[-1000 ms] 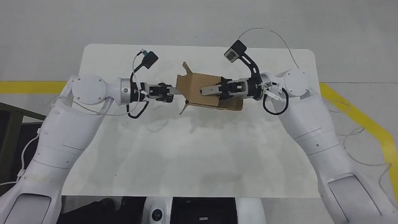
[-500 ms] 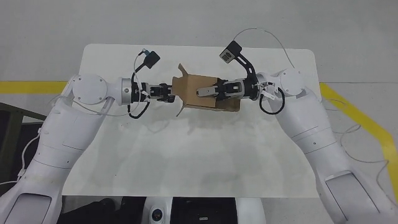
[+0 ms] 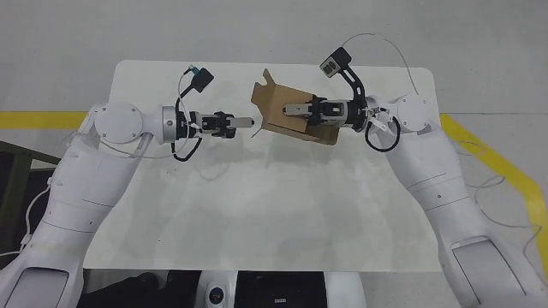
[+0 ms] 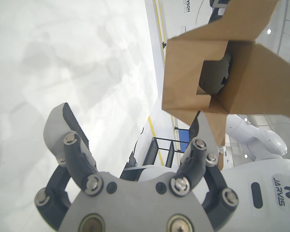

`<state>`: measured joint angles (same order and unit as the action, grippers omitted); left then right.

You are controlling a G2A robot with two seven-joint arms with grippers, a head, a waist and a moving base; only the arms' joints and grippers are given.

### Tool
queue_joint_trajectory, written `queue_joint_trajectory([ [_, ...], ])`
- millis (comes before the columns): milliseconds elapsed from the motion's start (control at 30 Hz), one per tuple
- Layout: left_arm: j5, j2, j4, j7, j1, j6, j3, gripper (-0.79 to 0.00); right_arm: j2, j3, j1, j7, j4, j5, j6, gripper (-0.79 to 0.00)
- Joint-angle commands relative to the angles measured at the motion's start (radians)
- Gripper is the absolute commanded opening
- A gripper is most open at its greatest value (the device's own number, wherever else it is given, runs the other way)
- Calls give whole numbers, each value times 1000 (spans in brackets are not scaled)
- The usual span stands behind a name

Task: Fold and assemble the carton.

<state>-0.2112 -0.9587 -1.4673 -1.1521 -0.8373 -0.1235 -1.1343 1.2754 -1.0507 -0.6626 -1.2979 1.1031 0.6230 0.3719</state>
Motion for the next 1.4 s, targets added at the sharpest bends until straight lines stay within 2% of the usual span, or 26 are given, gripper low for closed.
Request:
queue_joint_trajectory([
  [0,8,1,-10,-5,-9,1,2,0,-3,-15,-11,33,2,0,0,-785],
  [233,22,2,-62,-29,-30,3,23,0,-10,-43,-41,144,22,-46,0,-785],
  [367,16,1,-66,-30,-27,8,26,0,-9,-29,-48,165,45,-84,-19,-785],
  [767,15,3,13,5,7,30,-7,0,-6,-1,-39,97,62,-92,-41,-785],
  [1367,-8,0,-7,-9,20,18,4,0,14,67,-4,42,54,-75,-42,-785],
])
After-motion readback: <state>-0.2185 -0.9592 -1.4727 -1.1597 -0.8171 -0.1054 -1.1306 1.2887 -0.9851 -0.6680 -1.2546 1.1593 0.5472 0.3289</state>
